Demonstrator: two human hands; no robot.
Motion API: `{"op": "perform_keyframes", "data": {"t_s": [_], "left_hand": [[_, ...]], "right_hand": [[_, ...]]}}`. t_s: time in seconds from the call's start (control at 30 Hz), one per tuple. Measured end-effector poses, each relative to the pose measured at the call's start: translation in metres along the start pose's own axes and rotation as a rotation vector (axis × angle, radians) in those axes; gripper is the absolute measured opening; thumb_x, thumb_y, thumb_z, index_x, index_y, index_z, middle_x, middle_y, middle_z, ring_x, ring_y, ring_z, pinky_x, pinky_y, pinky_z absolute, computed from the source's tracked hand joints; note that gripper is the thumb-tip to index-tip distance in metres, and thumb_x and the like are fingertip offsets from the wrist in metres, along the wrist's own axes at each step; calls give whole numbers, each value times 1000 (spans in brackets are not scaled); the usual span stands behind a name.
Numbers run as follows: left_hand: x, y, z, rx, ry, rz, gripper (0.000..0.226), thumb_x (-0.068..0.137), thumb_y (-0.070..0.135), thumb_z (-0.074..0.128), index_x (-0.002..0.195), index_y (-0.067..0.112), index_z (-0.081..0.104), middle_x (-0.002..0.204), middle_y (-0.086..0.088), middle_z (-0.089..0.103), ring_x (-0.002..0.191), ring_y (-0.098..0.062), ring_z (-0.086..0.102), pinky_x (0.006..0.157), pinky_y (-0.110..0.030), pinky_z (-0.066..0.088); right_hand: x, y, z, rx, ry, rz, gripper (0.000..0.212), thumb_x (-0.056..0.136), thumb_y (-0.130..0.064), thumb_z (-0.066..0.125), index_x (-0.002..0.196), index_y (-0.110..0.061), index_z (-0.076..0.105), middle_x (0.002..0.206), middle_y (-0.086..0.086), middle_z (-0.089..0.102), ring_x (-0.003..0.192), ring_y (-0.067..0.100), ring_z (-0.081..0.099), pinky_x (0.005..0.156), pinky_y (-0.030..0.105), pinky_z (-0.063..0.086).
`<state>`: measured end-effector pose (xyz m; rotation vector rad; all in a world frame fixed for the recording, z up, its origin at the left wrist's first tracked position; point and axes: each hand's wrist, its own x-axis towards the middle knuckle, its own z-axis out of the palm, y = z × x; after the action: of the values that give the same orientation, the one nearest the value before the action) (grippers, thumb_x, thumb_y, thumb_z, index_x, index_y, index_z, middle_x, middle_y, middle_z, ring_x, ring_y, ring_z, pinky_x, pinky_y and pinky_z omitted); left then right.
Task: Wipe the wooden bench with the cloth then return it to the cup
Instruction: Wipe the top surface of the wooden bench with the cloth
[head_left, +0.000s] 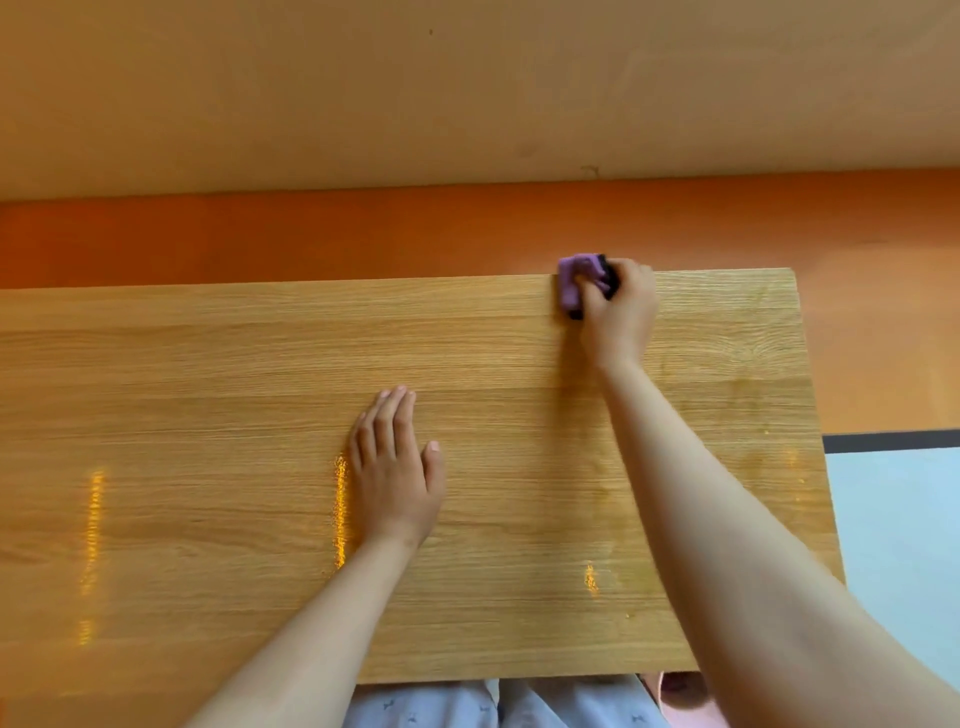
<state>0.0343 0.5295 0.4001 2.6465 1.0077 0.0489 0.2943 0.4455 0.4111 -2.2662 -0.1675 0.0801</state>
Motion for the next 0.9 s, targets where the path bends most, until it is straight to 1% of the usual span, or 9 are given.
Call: {"op": "perform_keyframes", "data": {"t_s": [0.13,0.23,0.3,0.4,0.5,0.57,0.7,0.77,0.9], "left_hand": [[0,1,0,-6,5,10,58,88,30,40,141,6,40,146,-10,42,138,-27,33,114,-45,24],[0,0,0,0,7,7,59,88,30,40,142,5,39,147,-10,42,138,-28,32,114,-43,23],[0,1,-1,-1,13,4,58,88,29,40,142,5,39,147,-10,41,138,-27,31,114,-43,22],[0,2,-1,-6,28,5,58,88,29,40,141,5,39,146,-10,42,138,-27,31,114,-42,22],[-1,2,-1,-1,41,3,58,88,30,40,141,6,40,146,-10,42,138,-27,32,113,-42,23],[-1,3,-1,-2,52,4,58,87,30,40,140,6,41,146,-9,43,137,-27,33,113,-42,22],[-2,3,0,-14,60,1,57,87,30,40,140,7,41,146,-9,42,137,-27,32,113,-41,22],[-2,3,0,-15,66,3,57,87,30,40,140,7,41,146,-9,42,137,-27,32,113,-41,21],[-2,1,1,-16,82,12,57,86,29,41,139,6,42,145,-9,43,136,-28,34,113,-42,23]], "right_hand": [[35,45,-55,-60,99,154,24,82,-21,63,101,-6,65,101,15,64,95,31,59,84,37,44],[39,48,-61,-73,107,191,24,83,-20,63,103,-7,65,104,14,62,98,29,58,87,35,45],[24,33,-47,-73,42,109,21,82,-17,62,101,-8,65,101,14,62,96,29,58,83,32,42],[-20,6,-17,-28,-162,-88,15,80,-11,63,94,-8,66,94,11,59,91,27,54,78,29,39],[-56,-6,-7,22,-313,-197,12,84,-20,66,92,-10,66,90,2,54,86,16,50,72,23,36],[-55,4,-16,33,-298,-191,13,83,-19,67,93,-10,66,89,-1,53,86,16,51,71,21,33],[-21,41,-63,-43,-154,-102,15,81,-13,66,95,-7,67,88,4,55,89,24,53,71,18,29],[-8,52,-84,-79,-110,-50,16,83,-16,66,97,-8,67,91,7,59,86,20,52,69,16,28],[-17,46,-80,-78,-161,-49,15,82,-14,66,96,-9,68,91,4,56,89,22,55,70,17,32]]}}
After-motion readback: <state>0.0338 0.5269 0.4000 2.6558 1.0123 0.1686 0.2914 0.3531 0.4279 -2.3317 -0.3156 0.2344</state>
